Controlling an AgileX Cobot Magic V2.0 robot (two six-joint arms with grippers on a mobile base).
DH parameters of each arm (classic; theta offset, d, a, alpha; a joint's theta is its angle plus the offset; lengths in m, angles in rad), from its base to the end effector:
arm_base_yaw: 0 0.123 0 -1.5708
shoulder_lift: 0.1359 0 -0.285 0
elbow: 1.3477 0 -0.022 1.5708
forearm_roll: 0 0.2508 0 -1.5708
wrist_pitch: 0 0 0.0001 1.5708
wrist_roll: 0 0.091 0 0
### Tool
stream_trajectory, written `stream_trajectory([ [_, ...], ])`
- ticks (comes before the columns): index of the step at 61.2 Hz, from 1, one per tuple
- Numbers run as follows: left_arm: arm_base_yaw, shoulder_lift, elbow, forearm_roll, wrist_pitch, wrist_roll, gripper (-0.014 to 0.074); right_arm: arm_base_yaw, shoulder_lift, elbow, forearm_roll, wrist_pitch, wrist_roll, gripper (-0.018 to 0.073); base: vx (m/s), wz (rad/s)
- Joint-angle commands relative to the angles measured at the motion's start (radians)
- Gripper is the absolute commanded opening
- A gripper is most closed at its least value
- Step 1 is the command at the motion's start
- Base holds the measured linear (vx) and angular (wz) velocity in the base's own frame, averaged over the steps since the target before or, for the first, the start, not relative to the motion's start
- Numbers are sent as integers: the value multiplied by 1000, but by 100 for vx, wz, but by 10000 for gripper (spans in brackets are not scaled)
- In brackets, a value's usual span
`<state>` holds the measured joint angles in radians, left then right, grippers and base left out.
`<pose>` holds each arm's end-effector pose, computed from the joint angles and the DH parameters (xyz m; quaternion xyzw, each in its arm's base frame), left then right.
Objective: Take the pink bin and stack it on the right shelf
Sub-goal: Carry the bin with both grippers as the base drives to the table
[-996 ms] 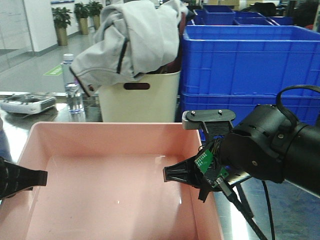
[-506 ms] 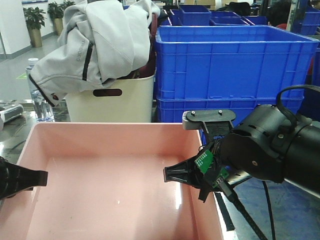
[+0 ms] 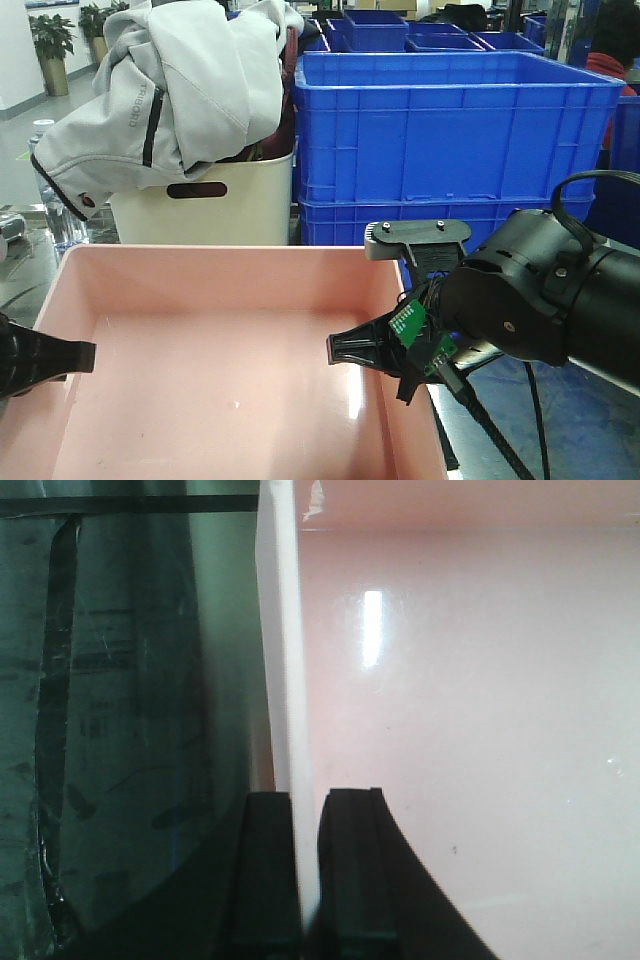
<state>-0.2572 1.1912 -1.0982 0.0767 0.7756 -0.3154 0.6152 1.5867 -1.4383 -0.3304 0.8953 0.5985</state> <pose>0.2398 -0.0580 0.3562 -0.0119 0.9225 -0.0746 0.3786 0.2970 0.1816 0.3408 -0.0671 0.9397 0.0440 0.3325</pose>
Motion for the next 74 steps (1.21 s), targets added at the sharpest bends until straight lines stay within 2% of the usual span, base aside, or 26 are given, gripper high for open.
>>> stream_trajectory([
  [1,7,-33,-32,64,-61,-4,11,-19,-44,-23,-112,17,-10,22,0,0],
  [74,7,-31,-32,57,-62,-4,11,-19,-41,-23,-113,-1,-10,22,0,0],
])
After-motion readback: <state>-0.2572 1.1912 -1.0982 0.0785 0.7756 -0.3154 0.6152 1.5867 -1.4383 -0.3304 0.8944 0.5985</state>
